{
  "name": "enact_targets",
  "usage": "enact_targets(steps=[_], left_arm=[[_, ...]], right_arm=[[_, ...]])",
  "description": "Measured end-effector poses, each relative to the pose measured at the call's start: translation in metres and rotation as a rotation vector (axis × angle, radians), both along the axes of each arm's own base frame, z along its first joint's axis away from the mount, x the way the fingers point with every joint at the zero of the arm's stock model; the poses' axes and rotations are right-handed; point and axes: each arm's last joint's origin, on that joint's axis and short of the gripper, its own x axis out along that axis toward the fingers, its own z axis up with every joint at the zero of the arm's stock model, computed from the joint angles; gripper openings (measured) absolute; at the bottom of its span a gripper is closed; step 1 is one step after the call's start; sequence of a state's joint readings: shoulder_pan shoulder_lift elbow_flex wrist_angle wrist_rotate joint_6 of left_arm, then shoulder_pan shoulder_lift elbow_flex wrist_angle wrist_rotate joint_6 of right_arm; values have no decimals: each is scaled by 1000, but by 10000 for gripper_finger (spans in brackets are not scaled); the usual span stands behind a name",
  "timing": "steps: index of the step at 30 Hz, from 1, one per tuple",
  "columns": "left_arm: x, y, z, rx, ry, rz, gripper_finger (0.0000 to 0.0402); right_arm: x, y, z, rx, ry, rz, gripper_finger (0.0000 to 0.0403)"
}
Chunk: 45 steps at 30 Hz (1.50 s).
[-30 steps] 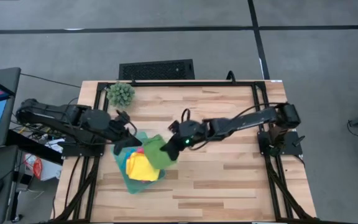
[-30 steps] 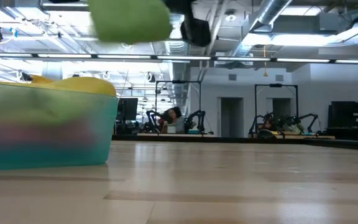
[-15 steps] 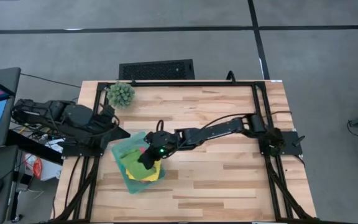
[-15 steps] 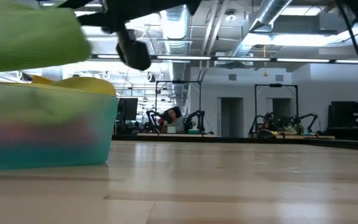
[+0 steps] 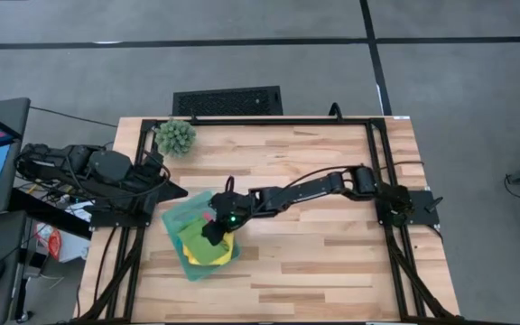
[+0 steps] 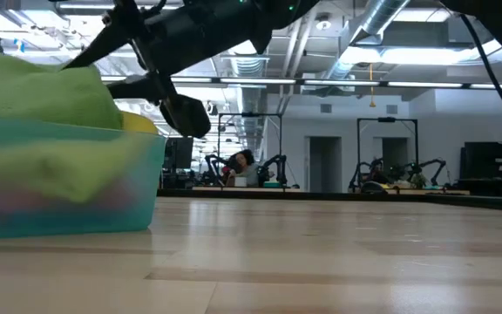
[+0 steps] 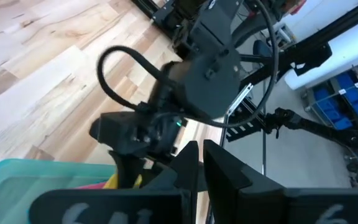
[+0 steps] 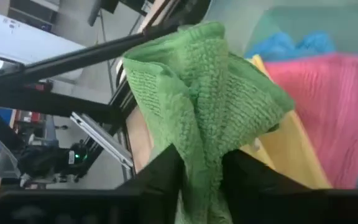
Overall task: Fold microfiber towels
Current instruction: Put the folded green microfiber towel into the bin, then return to Home Position
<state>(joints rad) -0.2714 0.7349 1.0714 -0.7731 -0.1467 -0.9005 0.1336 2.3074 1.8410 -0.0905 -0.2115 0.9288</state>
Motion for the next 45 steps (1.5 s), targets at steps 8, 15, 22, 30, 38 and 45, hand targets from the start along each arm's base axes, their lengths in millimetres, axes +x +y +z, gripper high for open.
enact_targets(steps=[8, 15, 22, 30, 38, 45], left_arm=[[0, 1, 0, 9, -2, 17, 16], [-1, 1, 0, 36, -7, 8, 16], [-2, 1, 11, 32, -124, -3, 16], [7, 1, 11, 180, -140, 23, 16], [-21, 17, 31, 438, -392, -23, 16], [-72, 28, 3, 409, -510, 48, 16]], right_arm=[[-1, -38, 7, -33, 28, -49, 230], [-9, -56, 42, -23, -70, 53, 244], [-82, -58, 177, -339, -337, 231, 244], [-208, -59, 276, -682, -509, 326, 244], [-309, -87, 241, -756, -614, 144, 244], [-379, -99, 141, -681, -778, -104, 244]])
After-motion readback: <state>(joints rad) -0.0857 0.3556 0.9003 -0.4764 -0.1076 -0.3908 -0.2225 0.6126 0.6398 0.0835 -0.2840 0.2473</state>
